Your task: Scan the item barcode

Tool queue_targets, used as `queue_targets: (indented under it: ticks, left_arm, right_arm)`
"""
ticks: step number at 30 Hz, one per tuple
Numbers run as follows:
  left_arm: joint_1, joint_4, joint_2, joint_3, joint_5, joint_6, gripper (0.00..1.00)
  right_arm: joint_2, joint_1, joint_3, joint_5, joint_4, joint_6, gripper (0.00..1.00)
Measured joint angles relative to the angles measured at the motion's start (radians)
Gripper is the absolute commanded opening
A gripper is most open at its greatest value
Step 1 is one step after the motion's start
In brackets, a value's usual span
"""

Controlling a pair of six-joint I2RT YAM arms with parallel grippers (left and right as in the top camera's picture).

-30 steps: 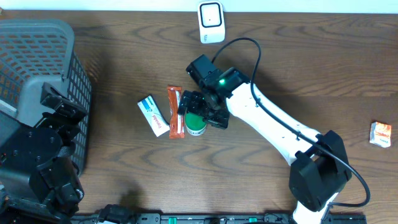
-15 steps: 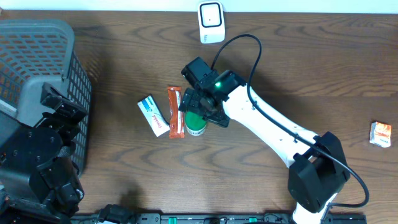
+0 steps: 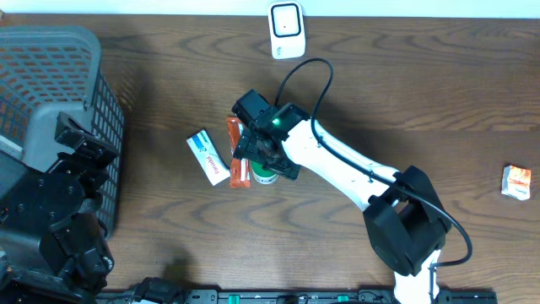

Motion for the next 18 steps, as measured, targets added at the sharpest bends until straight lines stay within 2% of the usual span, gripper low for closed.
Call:
queue_targets:
  ticks: [8, 11, 14, 18]
  left_arm:
    - [0.000, 0.000, 0.000, 0.000, 0.000, 0.000, 1.00]
    - [0.000, 0.000, 0.000, 0.000, 0.000, 0.000, 1.00]
    - [0.000, 0.000, 0.000, 0.000, 0.000, 0.000, 1.00]
    - [0.000, 0.000, 0.000, 0.000, 0.000, 0.000, 1.00]
  right_arm:
    - [0.069, 0.000, 0.000, -0.027, 0.003, 0.018, 0.98]
    - [0.098, 0.000, 0.000, -0.045, 0.002, 0.025, 0.91]
    - [0.115, 0.000, 0.000, -0.052, 0.002, 0.031, 0.79]
    - [0.116, 0.000, 0.000, -0.056, 0.004, 0.044, 0.72]
